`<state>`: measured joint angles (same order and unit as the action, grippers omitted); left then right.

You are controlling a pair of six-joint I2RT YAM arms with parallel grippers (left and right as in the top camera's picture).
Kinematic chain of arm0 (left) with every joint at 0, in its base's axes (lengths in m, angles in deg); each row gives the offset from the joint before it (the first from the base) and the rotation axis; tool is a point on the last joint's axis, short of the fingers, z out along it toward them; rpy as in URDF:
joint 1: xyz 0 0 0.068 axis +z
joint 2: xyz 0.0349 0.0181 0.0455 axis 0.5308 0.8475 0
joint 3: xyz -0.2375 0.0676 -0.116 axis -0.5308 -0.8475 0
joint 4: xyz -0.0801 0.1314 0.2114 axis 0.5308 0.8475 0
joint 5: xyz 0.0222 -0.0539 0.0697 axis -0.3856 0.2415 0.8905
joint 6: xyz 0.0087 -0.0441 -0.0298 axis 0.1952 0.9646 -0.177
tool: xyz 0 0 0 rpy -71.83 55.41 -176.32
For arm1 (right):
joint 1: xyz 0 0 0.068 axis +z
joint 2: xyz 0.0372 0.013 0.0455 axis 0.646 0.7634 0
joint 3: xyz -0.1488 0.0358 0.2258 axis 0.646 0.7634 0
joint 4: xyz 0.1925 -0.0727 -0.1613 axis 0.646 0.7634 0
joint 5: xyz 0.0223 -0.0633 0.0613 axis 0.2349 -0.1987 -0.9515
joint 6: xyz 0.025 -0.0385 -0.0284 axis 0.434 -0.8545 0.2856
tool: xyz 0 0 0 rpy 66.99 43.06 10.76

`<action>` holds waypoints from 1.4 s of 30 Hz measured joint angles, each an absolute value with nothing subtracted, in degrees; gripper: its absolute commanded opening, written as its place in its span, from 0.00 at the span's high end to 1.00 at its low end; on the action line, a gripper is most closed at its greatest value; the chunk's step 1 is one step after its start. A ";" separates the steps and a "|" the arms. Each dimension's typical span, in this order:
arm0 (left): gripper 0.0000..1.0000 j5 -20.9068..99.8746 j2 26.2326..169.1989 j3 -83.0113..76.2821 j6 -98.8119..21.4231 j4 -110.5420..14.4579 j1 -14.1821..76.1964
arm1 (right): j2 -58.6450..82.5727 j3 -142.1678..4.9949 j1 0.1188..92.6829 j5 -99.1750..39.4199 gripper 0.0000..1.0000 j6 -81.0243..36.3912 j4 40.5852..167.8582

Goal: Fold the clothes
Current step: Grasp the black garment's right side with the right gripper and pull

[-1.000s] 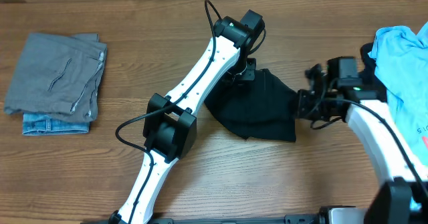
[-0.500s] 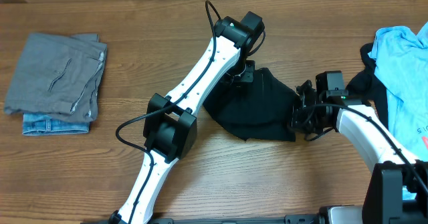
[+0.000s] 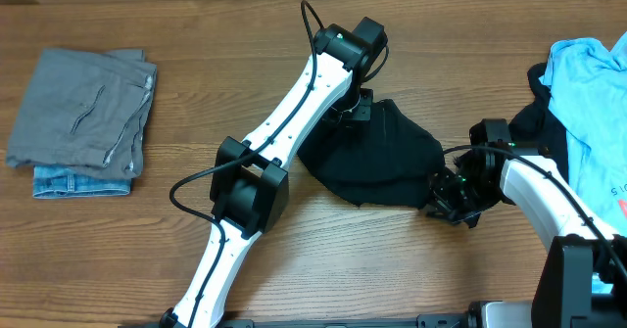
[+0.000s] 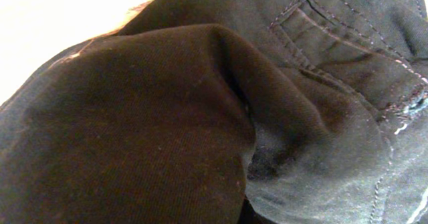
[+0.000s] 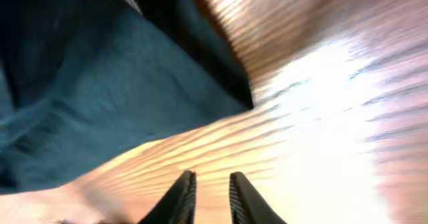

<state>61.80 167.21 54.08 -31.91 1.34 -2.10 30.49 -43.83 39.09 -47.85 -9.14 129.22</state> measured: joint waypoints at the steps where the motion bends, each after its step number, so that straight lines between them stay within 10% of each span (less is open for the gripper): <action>1: 0.96 61.80 167.21 54.05 -32.08 1.32 -2.10 | 30.25 -43.83 39.11 -49.12 0.28 -7.93 128.95; 2: 0.96 61.80 167.21 54.08 -32.30 1.32 -2.10 | 29.83 -43.83 39.11 -50.46 0.00 -6.95 128.41; 42: 0.96 61.80 167.21 54.08 -39.19 3.11 -2.10 | 16.56 -25.12 61.03 -40.36 0.00 48.37 93.63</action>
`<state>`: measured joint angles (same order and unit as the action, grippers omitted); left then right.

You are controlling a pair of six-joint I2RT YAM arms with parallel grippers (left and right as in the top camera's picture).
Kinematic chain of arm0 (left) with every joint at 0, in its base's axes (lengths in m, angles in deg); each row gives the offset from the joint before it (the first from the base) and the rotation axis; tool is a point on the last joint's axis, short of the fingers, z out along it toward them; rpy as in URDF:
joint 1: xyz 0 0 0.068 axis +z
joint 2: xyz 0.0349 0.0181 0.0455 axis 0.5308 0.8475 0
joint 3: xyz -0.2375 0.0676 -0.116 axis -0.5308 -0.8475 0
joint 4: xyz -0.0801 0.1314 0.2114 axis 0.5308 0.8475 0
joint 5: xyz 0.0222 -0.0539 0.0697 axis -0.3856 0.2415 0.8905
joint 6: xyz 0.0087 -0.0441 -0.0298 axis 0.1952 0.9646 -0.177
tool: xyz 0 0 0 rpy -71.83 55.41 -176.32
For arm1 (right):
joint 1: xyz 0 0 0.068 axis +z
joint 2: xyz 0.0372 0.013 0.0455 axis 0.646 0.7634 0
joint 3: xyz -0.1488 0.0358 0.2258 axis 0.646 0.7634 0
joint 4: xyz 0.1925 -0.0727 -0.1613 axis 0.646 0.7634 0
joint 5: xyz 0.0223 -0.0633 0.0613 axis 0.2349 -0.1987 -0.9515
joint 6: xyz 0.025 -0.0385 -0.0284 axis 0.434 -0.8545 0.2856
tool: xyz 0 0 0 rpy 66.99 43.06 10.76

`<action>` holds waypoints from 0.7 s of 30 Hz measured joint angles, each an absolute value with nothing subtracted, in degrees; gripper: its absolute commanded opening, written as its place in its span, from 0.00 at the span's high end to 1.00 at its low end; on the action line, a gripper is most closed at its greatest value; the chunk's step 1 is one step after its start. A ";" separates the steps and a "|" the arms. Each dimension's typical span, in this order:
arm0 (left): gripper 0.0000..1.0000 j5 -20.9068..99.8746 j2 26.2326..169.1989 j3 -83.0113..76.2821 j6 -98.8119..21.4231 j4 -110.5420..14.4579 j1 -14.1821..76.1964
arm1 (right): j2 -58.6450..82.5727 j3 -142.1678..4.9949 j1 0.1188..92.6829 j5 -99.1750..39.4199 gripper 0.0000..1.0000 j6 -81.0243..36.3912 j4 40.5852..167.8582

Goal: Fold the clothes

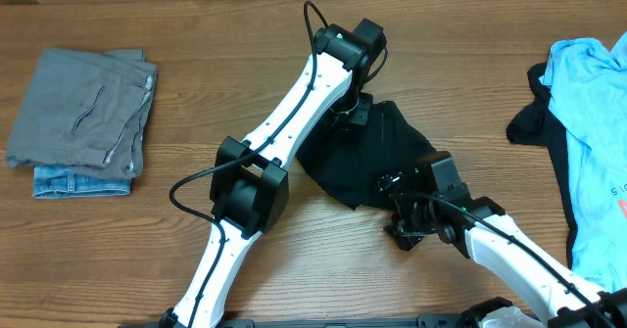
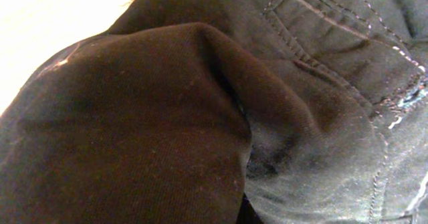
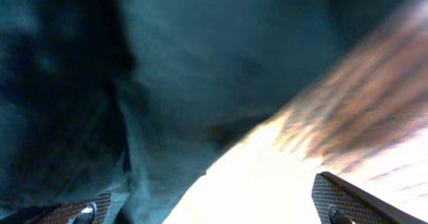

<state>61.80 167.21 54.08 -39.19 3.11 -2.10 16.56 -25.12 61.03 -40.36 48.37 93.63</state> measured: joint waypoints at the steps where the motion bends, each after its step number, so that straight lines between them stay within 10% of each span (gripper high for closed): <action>1: 0.96 61.80 167.21 54.05 -39.23 3.20 -2.10 | 16.56 -25.12 61.06 -39.05 0.00 49.57 94.46; 21: 0.96 62.24 167.21 54.05 -42.18 3.57 -2.77 | 16.56 -24.69 61.27 -26.39 0.00 48.65 85.35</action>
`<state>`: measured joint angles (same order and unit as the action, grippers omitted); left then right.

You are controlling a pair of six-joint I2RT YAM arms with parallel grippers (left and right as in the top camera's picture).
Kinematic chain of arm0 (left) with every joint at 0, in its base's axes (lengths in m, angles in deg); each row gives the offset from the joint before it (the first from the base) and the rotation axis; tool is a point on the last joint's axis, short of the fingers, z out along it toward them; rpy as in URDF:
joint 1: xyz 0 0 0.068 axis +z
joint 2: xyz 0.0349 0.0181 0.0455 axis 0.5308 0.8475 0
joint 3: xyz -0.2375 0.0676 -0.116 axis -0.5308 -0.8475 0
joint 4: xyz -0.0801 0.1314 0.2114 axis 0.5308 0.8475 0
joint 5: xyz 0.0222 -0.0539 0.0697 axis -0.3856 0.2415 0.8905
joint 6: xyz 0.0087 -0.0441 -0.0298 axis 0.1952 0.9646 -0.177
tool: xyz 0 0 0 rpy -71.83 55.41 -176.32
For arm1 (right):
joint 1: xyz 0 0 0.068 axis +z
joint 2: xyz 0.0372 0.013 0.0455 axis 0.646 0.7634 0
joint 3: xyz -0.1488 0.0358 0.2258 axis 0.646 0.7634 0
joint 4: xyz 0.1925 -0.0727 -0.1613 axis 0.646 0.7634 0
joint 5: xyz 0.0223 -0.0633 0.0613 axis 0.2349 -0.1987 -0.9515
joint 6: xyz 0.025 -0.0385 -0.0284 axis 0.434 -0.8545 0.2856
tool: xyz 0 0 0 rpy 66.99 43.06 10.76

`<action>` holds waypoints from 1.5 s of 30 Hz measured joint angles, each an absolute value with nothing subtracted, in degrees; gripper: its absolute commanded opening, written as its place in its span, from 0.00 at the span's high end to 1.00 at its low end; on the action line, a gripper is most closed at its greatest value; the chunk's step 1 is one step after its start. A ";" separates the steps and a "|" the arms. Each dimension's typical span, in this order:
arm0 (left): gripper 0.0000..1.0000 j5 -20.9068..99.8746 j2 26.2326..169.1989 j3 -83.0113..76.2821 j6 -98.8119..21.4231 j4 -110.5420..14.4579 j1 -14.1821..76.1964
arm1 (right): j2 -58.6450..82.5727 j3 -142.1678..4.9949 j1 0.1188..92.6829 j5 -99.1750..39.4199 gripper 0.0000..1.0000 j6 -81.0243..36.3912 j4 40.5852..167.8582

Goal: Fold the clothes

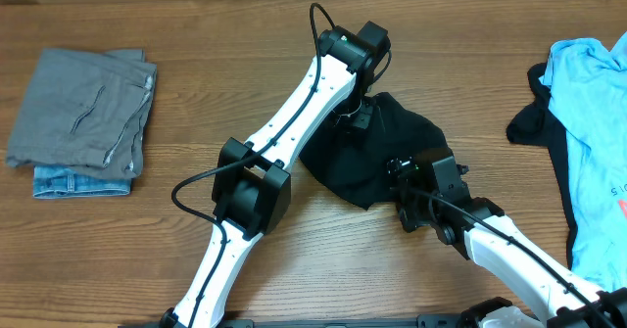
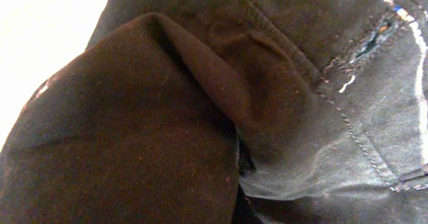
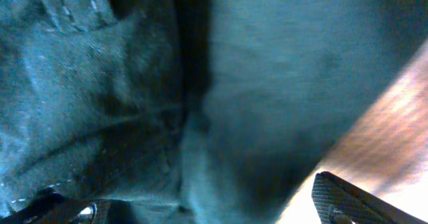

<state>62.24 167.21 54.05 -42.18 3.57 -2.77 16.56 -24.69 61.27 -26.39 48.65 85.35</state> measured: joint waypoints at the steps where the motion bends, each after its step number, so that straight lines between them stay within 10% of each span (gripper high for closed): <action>1: 0.96 62.24 167.21 54.08 -42.18 3.62 -2.77 | 16.56 -24.69 61.27 -26.70 0.00 47.84 86.09; 16: 0.96 62.24 167.21 54.05 -42.40 3.77 -2.77 | -10.14 -24.73 60.47 -22.06 0.00 45.57 100.25; 45: 0.96 61.80 167.21 54.05 -43.64 4.82 -2.82 | 15.71 -24.73 60.20 -25.04 0.05 58.27 90.00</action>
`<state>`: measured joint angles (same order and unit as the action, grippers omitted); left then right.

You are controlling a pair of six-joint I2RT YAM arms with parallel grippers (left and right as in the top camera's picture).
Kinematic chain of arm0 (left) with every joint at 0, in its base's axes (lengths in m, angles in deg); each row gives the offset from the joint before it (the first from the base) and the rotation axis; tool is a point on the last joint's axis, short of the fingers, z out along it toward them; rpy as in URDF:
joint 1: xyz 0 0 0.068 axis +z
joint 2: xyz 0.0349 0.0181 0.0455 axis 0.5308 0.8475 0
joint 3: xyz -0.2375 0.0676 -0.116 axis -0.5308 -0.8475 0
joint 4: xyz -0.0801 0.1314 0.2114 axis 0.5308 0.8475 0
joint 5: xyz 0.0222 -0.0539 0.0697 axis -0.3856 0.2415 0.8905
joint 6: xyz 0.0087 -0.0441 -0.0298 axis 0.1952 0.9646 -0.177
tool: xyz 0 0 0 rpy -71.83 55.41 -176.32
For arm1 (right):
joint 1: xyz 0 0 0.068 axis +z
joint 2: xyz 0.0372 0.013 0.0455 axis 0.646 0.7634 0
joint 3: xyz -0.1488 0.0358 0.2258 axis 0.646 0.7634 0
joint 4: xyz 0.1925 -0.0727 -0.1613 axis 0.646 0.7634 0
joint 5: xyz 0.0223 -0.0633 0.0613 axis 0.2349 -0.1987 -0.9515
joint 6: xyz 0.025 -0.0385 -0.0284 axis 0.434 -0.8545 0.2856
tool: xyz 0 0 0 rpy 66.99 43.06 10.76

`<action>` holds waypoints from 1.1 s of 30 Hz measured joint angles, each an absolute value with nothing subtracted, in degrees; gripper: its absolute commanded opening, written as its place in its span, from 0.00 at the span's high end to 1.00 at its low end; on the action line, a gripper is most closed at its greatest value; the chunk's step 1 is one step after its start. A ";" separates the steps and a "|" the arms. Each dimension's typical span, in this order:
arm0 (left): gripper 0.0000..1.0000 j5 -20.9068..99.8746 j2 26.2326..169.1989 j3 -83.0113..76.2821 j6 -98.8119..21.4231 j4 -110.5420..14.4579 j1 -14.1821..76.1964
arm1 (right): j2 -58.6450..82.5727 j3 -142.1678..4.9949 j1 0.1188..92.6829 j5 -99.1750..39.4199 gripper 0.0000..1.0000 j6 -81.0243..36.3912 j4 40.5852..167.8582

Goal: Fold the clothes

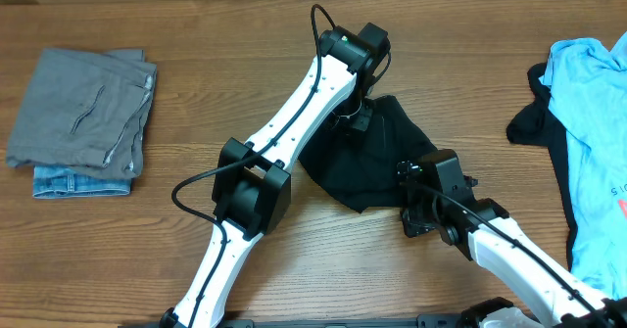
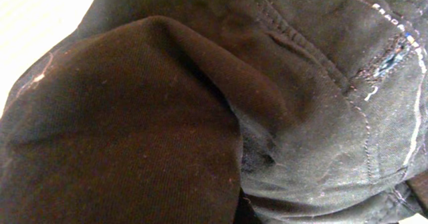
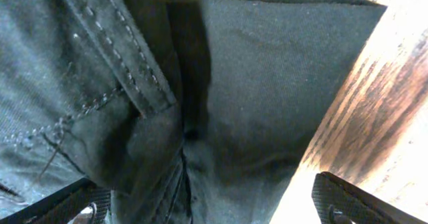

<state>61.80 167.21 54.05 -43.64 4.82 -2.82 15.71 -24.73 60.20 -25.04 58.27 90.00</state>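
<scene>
A crumpled black garment [image 1: 377, 162] lies mid-table. My left gripper [image 1: 355, 116] sits on its far edge. The left wrist view is filled with its dark cloth [image 2: 134, 130] and stitched seams, bunched toward the bottom middle where the hidden fingers pinch it. At the garment's near right corner my right gripper [image 1: 419, 203] is open. In the right wrist view its fingertips [image 3: 344, 197] stand wide apart, with the seamed cloth [image 3: 254, 83] between them and wood to the right.
Folded grey trousers [image 1: 83, 103] lie on folded jeans [image 1: 78, 181] at the far left. A light blue shirt [image 1: 588, 113] on another black garment [image 1: 524, 122] lies at the right edge. The left arm [image 1: 284, 142] crosses the table's middle.
My right gripper, still open, has shifted slightly right and nearer, from over the cloth to its corner with wood showing beside it. The garment's right side has drawn in a little.
My right gripper was first shut over bare wood at the garment's right tip. Then it stood open at the near edge further left, then over the seamed cloth, and now at the corner. The left gripper stayed on the far edge throughout.
</scene>
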 measured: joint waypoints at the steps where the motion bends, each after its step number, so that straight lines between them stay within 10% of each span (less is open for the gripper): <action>1: 0.96 61.80 167.21 54.05 -43.64 4.80 -2.84 | 16.35 -24.73 60.20 -25.06 0.15 58.49 89.63; 10: 0.96 60.88 167.21 54.05 -43.67 4.99 -2.84 | 19.45 -25.23 60.14 -25.19 0.94 54.10 85.61; 33: 0.96 61.78 167.21 54.05 -43.67 4.58 -1.96 | 5.09 -33.43 60.16 -23.05 0.95 21.94 90.16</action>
